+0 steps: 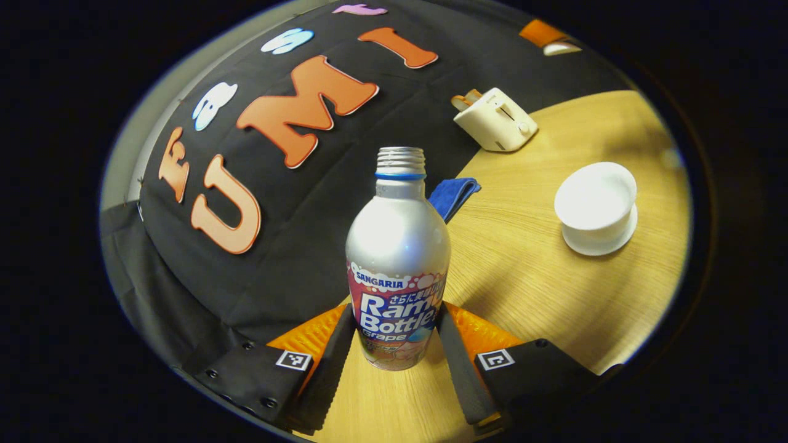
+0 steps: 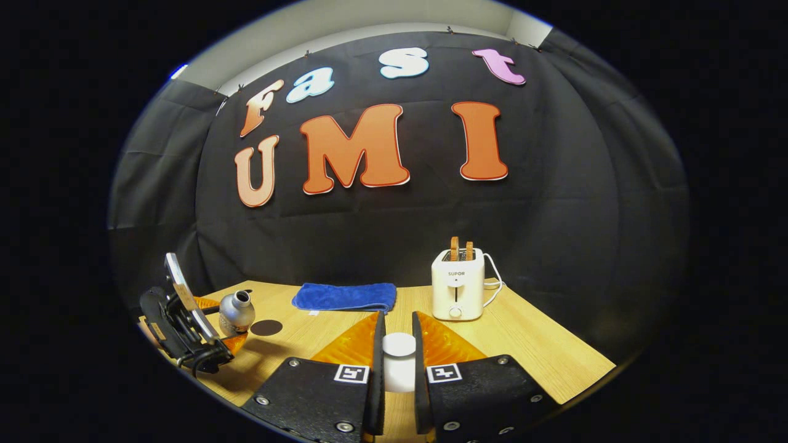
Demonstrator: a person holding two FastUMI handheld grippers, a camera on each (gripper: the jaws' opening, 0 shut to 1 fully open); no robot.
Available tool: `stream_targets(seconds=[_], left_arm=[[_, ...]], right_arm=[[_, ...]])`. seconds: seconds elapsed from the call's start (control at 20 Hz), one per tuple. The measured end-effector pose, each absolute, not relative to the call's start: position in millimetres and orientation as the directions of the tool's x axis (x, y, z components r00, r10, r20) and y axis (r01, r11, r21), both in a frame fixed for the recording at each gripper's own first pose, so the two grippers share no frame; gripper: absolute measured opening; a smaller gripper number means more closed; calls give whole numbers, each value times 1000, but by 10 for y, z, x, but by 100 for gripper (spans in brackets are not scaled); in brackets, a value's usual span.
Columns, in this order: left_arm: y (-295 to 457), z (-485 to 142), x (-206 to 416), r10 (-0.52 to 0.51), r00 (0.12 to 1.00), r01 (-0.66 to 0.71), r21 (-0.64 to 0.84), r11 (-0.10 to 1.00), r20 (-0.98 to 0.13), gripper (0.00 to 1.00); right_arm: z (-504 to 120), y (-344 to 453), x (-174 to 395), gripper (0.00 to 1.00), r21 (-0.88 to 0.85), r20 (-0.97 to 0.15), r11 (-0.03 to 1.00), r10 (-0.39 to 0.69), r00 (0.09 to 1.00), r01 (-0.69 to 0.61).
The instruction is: Open the teacup lid with one hand, grasp the water bottle and pour water into the teacup with the other hand; after pouring, place the water bottle on the coaster and then close the teacup lid.
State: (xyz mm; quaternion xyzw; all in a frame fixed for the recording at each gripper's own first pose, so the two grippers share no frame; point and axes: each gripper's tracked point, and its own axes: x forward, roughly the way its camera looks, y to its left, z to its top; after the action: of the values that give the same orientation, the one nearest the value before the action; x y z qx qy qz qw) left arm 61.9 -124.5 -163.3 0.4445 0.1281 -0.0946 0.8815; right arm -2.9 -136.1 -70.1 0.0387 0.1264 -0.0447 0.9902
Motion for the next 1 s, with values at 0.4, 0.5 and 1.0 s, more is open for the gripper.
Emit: stream_targets(seconds=[0.4,0.5,1.0], left_arm=[[-1363,-1622,634,-68,947,316,875,368,-314,83],[-1379,-1608,657,-72,949,315,897,312,-308,82],[-1415,-1409,734,-84,957,282,958,53,-277,83]], right_arm=[[-613,-1429,-82,20,67,-231,993,-80,970,98],[-571,-1441,-77,20,66,-227,993,-81,971,98],[-582,-1565,-101,20,79,-221,992,-79,972,98]])
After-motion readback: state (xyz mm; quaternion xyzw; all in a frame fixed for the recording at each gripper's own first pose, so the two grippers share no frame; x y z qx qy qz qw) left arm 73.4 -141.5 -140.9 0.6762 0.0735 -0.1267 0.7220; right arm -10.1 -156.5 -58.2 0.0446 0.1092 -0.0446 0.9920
